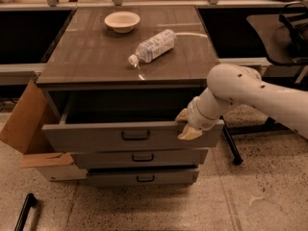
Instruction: Open top drawer
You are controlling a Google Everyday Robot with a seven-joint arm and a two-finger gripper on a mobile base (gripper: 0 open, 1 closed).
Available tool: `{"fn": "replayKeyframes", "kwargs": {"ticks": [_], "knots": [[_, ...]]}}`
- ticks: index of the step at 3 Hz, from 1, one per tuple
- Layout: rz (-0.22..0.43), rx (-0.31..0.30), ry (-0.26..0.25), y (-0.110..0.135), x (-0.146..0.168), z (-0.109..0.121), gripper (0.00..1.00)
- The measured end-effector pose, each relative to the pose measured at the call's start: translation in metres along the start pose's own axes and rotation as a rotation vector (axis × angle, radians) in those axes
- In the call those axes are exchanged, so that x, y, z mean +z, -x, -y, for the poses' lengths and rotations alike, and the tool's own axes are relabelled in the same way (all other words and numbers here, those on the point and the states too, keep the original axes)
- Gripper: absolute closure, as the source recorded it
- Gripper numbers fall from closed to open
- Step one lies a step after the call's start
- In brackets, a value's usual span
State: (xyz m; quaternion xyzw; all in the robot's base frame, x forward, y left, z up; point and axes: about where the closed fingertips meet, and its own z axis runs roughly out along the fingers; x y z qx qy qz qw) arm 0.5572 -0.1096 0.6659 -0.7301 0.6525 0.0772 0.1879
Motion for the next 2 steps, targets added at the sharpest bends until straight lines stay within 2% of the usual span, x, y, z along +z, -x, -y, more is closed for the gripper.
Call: {"fn": "replayKeyframes", "kwargs": {"ticks": [1,2], "knots": [[0.020,0.007,-0.001,0.001,-0.017,-0.036,0.89],[0.065,0.044,0.011,0.003,-0.021,-0.073,1.00]]}}
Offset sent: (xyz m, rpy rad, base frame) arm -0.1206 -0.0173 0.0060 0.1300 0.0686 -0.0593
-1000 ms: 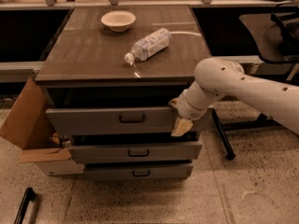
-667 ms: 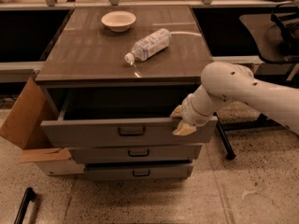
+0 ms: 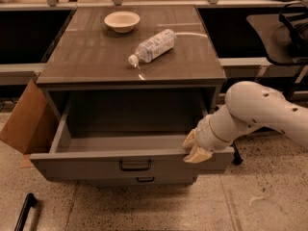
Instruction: Open top drawer
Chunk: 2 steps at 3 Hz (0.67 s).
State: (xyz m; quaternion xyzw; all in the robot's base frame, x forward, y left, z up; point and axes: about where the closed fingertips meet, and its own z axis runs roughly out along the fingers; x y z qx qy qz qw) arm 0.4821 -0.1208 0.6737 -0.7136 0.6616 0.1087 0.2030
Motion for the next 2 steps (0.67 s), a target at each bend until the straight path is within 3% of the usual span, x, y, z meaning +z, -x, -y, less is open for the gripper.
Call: {"fn": "replayKeyframes", "kwargs": {"ticks": [1,2], "knots": [[0.045,0.035,0.022,0.0014,0.0038,-0.0280,1.00],[0.045,0.035,0.022,0.0022,0.0020,-0.0277,0.85]]}}
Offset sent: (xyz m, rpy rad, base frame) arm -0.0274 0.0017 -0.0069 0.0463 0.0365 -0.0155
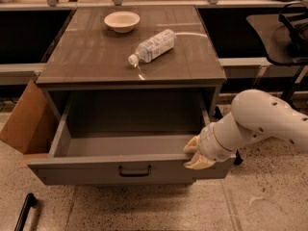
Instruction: Open top drawer
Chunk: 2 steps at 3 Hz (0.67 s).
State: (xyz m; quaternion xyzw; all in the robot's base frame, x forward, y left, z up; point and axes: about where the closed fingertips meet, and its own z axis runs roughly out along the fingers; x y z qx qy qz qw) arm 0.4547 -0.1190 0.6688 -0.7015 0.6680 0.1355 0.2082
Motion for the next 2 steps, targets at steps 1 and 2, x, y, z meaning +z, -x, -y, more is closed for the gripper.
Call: {"fn": "replayKeyframes", "kwargs": {"ticks": [1,2], "knots": [[0.000,0.000,0.000,0.0001,-0.0001,0.0000,0.61],[0.000,-0.002,0.002,0.0007,0.0005,-0.0006,0.38]]}}
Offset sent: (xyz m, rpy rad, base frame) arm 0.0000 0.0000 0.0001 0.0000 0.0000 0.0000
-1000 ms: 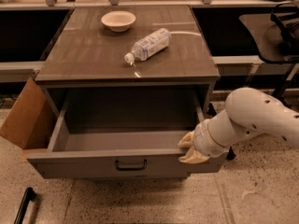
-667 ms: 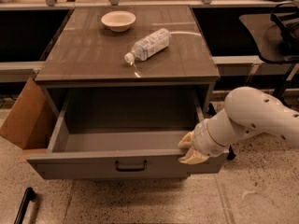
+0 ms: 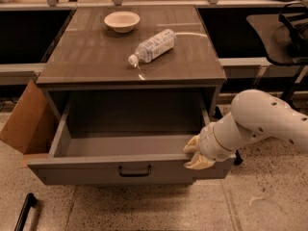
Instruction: Open top drawer
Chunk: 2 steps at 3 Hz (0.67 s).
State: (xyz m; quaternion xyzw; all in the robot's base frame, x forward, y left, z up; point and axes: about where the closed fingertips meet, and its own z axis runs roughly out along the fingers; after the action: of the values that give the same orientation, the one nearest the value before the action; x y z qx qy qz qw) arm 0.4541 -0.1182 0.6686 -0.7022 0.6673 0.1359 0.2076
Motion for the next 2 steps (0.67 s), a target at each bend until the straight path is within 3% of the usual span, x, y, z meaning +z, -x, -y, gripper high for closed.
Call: {"fn": "replayKeyframes", "kwargs": {"ticks": [1,2], "knots": [[0.000,-0.001,0.002,0.0005,0.0006,-0.0005,0.15],[-0.001,-0.003,0.004,0.0011,0.0011,-0.0010,0.00]]}}
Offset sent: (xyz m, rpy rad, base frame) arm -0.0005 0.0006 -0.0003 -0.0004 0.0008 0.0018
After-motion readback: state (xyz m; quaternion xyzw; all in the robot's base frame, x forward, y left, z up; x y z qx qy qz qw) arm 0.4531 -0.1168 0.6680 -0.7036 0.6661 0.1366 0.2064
